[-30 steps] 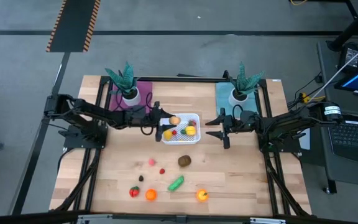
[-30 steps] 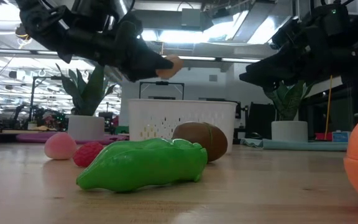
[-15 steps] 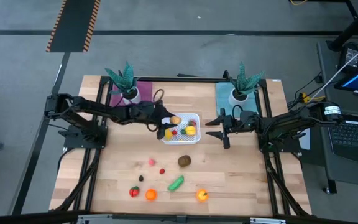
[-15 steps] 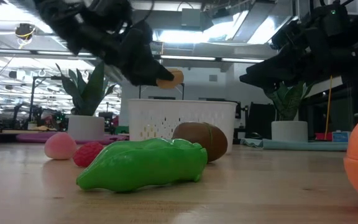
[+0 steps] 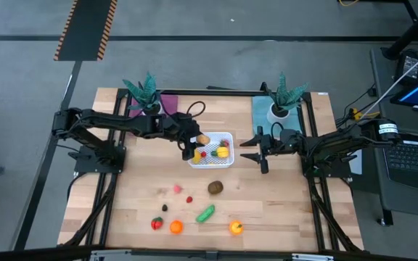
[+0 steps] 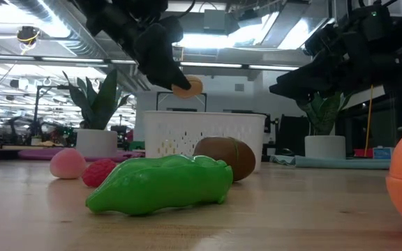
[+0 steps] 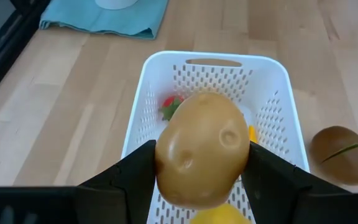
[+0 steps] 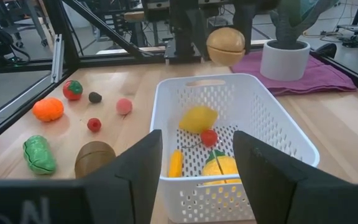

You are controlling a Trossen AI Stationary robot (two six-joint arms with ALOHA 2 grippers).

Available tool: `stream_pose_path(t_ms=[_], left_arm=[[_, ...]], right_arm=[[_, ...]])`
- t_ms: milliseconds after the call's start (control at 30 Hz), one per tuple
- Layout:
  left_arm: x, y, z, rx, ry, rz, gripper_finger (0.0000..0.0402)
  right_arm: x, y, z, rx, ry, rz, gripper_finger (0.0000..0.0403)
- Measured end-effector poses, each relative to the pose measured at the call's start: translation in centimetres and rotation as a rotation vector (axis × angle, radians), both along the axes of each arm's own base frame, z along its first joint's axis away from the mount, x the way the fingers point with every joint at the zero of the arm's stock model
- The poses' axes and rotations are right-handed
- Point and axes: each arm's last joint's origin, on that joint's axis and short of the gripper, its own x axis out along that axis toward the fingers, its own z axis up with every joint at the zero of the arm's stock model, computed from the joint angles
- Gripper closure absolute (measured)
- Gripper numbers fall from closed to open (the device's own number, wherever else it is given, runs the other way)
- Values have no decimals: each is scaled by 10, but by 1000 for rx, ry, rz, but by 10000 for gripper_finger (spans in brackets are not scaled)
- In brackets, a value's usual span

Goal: Pick and placing Produce into tupperware
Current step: Put the brown potato into the white bin

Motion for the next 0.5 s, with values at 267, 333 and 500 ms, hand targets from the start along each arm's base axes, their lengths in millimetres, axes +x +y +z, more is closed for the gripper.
stream_pose_path(t_ms=[267,333,500], left_arm=[[0,1,0,13,4,21,202],[2,2,-3,22,8,36,202],[11,3,-18,16,42,42,202]], right_arm=[[0,0,0,0,0,0,203],[0,0,0,0,0,0,203],[0,0,-2,2,17,0,203]])
